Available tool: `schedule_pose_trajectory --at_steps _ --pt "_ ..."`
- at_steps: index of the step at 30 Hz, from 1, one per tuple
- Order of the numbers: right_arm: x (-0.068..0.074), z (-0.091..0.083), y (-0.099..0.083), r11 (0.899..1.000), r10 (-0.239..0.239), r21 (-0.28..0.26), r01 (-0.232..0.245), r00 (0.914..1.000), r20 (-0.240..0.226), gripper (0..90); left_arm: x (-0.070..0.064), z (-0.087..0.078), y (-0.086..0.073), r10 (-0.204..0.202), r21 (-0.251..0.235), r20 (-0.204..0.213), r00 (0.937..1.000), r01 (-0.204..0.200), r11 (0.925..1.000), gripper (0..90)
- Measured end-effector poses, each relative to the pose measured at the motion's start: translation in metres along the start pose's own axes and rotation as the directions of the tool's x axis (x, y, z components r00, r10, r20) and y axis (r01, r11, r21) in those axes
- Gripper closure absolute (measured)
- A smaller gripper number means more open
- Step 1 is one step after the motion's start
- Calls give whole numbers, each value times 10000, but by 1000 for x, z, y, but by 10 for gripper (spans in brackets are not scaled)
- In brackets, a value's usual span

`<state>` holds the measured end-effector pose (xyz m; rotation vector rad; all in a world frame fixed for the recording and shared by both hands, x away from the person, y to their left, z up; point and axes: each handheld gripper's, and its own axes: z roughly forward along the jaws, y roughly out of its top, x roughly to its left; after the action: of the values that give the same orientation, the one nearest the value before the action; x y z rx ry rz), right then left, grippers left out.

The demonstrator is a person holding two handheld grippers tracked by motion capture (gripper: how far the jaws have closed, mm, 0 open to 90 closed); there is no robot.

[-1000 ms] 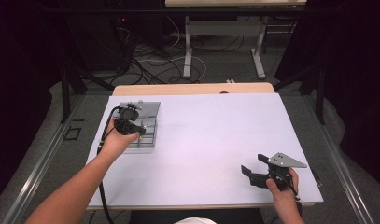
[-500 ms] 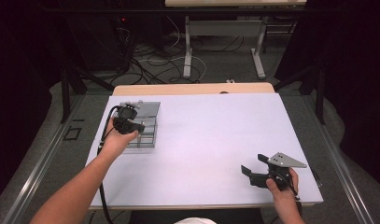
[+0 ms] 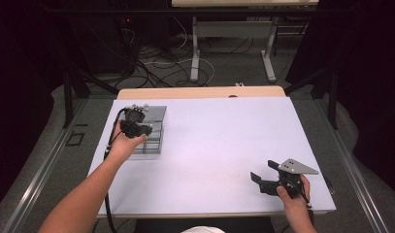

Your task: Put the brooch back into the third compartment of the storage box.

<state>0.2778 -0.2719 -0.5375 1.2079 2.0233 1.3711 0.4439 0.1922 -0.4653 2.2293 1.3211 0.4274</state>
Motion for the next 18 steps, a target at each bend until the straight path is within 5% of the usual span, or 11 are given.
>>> schedule_pose_trajectory --at_steps 18 --pt "-1 1 0 10000 -4 -36 3 10000 -64 151 -3 14 7 670 -607 -452 9967 -696 9957 797"
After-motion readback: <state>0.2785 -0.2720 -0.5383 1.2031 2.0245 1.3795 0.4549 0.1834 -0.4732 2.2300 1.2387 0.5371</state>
